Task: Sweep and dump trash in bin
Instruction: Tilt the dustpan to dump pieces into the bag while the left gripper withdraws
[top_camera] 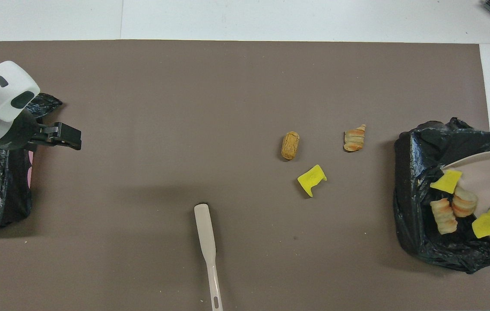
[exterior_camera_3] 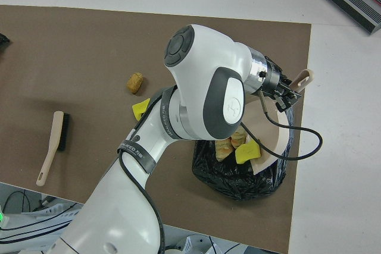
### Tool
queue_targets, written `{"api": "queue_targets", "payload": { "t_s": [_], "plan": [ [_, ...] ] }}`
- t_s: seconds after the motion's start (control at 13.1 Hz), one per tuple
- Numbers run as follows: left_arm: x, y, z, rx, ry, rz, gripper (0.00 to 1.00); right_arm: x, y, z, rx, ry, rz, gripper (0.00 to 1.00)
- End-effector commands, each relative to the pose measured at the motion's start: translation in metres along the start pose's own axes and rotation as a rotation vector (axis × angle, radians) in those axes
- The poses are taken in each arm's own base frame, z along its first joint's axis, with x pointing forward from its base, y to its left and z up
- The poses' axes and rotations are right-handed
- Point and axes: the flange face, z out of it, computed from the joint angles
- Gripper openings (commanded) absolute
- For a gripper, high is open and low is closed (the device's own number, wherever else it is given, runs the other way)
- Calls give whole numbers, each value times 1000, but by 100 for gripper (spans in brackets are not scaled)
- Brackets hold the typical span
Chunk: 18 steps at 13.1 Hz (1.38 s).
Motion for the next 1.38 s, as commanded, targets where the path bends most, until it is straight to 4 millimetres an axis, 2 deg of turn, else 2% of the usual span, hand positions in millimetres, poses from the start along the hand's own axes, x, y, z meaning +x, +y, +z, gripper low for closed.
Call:
{"api": "queue_targets", "payload": {
  "t_s": [0.0,0.15,0.38,0.61,0.84,1.07,1.3],
  "plan": [
    [-8,-3,-32,22,-41,4,100,19,-2,-48,111,-137,151,0],
    [-15,-3,-36,19,-25,33,100,35,5,-63,140,-163,165,0],
    [-18,-3,-37,23,-32,34,100,34,7,-69,146,-203,143,0],
    [-27,-7,-48,26,-76,28,100,23,0,-83,168,-219,158,0],
    [-29,-4,-56,23,-26,41,100,4,3,-117,139,-228,173,0],
    [-30,-4,-55,24,-31,43,100,13,13,-125,108,-125,247,0],
    [-32,-4,-51,24,-35,44,100,29,20,-119,71,64,479,0]
  ]
}}
